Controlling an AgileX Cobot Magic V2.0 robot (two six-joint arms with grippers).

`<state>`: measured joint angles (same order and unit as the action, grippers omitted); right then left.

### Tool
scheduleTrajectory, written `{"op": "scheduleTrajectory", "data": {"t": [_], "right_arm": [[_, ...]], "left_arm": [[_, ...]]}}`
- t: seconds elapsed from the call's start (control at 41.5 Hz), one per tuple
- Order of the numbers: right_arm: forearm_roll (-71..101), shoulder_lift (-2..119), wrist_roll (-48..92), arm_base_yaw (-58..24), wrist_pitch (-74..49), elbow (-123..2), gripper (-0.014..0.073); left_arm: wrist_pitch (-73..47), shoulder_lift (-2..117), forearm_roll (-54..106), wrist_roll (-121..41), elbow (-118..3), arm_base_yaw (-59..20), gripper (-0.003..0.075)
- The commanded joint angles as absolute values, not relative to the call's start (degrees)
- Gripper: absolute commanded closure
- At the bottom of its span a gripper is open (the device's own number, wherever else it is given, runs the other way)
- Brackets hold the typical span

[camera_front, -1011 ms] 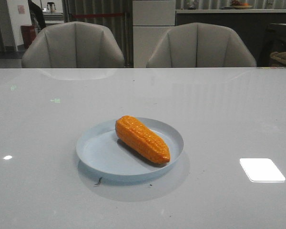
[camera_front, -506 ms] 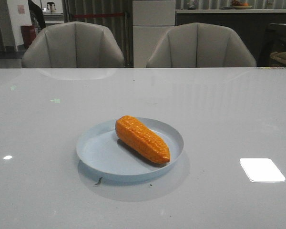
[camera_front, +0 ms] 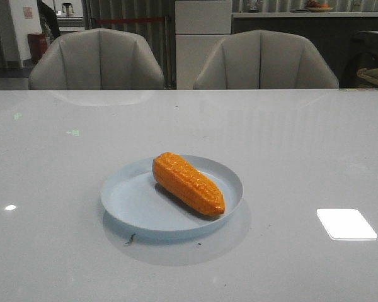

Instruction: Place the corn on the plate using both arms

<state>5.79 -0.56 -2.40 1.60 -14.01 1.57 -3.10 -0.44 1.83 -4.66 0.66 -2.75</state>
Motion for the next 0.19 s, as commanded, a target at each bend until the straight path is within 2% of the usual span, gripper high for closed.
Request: {"op": "scheduleTrajectory", "data": {"t": [0.0, 0.169], "right_arm": [[6.0, -2.0, -1.8, 1.5, -9.3, 0.4, 0.0529], [6.0, -2.0, -1.8, 1.5, -9.3, 0.4, 0.0529]], "left_arm": [[1.6, -1.1, 2.1, -4.3, 2.7, -2.8, 0.0627], [1.6, -1.1, 2.1, -4.3, 2.7, -2.8, 0.0627]]}}
